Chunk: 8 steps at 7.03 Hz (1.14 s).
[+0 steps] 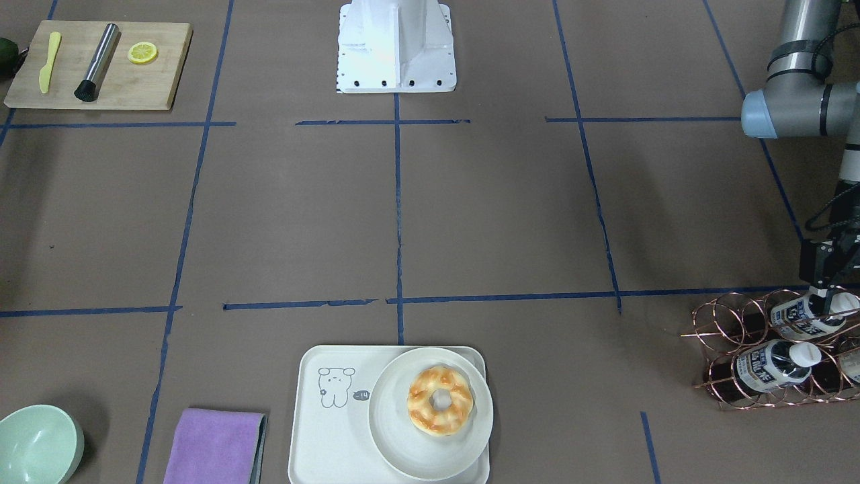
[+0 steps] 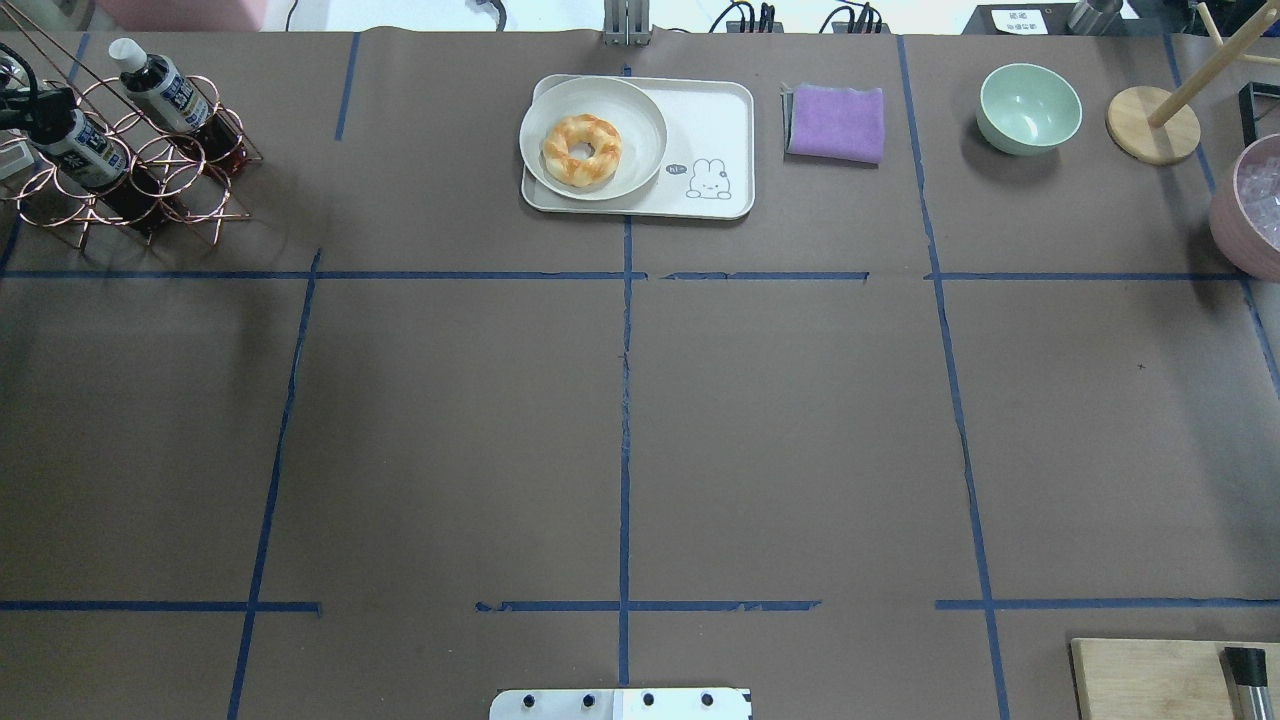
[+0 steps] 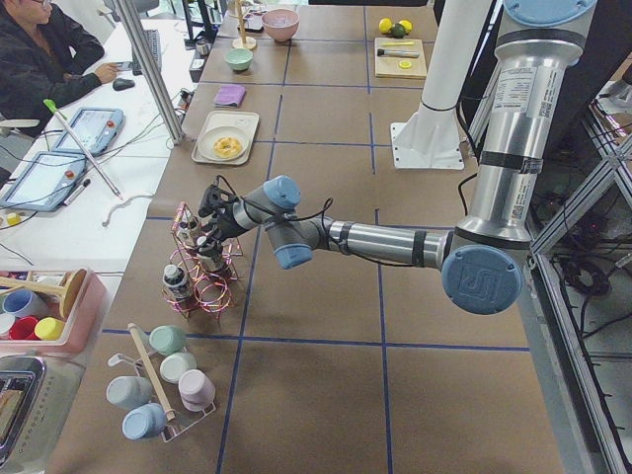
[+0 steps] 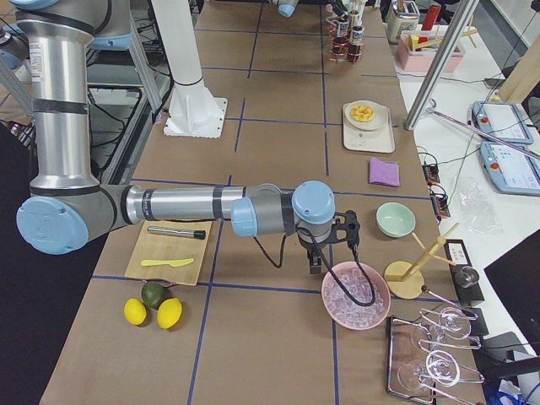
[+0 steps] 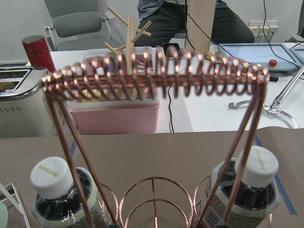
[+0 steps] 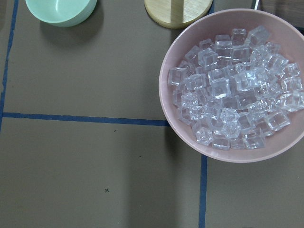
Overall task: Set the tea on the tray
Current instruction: 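Reach the left gripper down into the copper rack onto a dark tea bottle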
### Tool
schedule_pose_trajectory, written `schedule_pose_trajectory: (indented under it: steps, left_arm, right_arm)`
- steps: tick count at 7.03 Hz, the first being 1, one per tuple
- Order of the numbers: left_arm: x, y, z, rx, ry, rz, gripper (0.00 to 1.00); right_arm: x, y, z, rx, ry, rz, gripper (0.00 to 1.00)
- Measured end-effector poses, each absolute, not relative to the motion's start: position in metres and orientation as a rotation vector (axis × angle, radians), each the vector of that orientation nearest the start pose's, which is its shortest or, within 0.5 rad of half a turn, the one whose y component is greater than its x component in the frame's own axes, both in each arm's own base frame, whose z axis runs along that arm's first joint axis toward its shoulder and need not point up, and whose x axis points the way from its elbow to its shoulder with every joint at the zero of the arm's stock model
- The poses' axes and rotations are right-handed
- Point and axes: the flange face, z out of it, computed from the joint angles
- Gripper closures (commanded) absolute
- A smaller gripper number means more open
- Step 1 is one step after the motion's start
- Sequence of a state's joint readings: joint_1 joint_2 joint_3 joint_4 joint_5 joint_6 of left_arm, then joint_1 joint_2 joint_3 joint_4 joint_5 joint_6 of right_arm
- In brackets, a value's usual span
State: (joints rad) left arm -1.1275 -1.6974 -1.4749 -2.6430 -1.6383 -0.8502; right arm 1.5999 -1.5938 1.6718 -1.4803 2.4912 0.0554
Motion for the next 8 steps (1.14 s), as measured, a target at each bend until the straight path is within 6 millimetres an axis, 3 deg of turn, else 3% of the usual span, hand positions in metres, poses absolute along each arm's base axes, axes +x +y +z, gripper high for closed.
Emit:
schedule_pose_trajectory:
  steps: [3,4,6,8]
  left_arm:
    - [0.1338,-0.5759,0.5312,0.844,0.712,-0.324,0.45]
    - [0.1337,-0.5755,0.5318,0.843,0.711,-0.323,0.57]
    - [0.1334,-0.5747,0.5315,0.843,0.713,-0.321,0.93]
    - [0.1331,-0.5737,0.5268,0.849,0.720,-0.317,0.99]
  right_arm:
    - [0.0683,-0.4882,0.5985,0.146,-0.920,0.001,0.00]
    - [0.0683,-0.4880,0.5985,0.146,-0.920,0.001,0.00]
    - [0.0682,-0.4879,0.5986,0.145,-0.921,0.001,0.00]
    - [0.0683,-0.4879,0.5974,0.146,-0.922,0.004,0.00]
